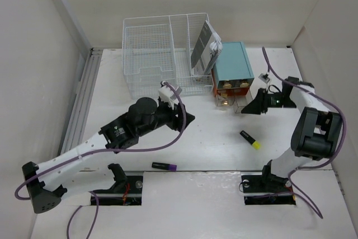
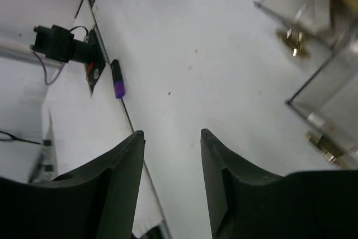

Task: Organize the desk

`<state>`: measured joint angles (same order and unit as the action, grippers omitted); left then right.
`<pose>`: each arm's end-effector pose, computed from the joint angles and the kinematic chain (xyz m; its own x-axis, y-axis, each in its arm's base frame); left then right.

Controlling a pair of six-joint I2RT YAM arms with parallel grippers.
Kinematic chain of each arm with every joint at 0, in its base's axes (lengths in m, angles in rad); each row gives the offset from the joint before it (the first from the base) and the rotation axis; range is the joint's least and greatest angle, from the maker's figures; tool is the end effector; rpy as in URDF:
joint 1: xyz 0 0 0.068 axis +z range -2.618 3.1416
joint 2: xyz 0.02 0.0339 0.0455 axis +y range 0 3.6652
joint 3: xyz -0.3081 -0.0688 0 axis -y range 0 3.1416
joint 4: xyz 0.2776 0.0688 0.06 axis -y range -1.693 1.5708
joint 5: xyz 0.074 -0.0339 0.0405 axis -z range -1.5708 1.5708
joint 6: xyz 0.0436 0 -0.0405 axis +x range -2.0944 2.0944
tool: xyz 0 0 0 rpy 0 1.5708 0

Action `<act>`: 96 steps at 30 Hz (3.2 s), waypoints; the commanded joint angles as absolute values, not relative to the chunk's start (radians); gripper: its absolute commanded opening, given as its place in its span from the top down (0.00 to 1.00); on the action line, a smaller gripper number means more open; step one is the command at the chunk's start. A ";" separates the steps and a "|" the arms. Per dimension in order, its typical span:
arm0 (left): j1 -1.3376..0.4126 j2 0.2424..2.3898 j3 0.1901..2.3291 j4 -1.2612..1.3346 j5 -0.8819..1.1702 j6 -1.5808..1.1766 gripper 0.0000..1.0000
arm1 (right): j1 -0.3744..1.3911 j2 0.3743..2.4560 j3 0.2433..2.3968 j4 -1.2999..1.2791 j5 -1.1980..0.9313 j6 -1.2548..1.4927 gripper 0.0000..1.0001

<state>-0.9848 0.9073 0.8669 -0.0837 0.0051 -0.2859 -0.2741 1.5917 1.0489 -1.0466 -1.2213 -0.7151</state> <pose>0.1252 -0.1890 0.3904 -0.3014 -0.0558 -0.9519 0.7827 0.5556 -0.2805 0.2936 -0.0400 0.2406 -0.7985 -0.0087 -0.6019 -0.5484 0.4228 0.7215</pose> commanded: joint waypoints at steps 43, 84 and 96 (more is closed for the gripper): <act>-1.331 1.483 0.979 -0.801 0.015 0.276 0.55 | -0.095 1.246 1.266 -1.051 -1.081 -1.256 0.29; -1.351 1.717 0.928 -0.643 -0.025 0.285 0.90 | -0.086 1.192 1.295 -1.209 -0.789 -1.452 0.28; -1.319 1.746 1.089 -0.603 -0.199 0.227 1.00 | 0.149 1.176 1.043 -1.088 -0.284 -1.381 0.00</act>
<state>-1.3529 1.7302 1.0321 -0.7216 -0.0628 0.2417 0.1204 1.1767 1.0645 -1.1511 -0.3958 -1.4364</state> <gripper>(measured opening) 0.272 0.987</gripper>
